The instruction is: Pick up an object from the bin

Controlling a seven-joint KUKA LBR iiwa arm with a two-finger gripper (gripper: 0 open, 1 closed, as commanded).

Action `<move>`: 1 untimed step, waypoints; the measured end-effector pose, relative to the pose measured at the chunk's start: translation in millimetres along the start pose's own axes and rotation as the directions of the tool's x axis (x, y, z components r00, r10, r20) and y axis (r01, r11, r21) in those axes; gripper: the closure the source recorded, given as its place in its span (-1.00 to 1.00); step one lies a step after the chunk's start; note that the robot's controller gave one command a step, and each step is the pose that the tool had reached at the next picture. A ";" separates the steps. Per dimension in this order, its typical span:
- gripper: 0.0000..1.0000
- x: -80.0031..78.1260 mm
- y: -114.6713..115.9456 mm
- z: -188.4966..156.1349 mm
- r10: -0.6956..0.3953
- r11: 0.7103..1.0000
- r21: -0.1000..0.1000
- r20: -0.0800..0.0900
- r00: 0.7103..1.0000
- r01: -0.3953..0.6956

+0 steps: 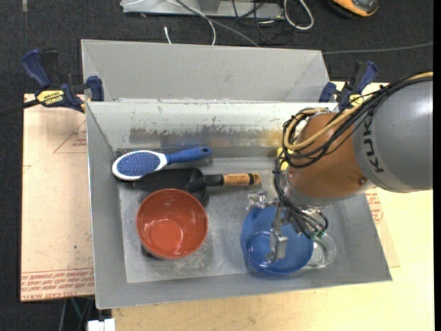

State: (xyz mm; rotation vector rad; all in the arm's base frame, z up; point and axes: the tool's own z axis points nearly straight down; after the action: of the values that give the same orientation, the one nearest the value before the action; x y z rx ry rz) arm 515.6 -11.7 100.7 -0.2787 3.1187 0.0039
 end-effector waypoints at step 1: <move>-1.00 0.1 0.0 0.0 0.000 1.000 0.000 0.000 1.000 0.000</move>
Offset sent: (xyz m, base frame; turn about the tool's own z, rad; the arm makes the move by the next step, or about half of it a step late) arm -0.0191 0.0530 -0.0307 0.0322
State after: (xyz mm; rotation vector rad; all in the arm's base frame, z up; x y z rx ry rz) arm 515.6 -11.8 100.6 -0.2789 3.1189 0.0035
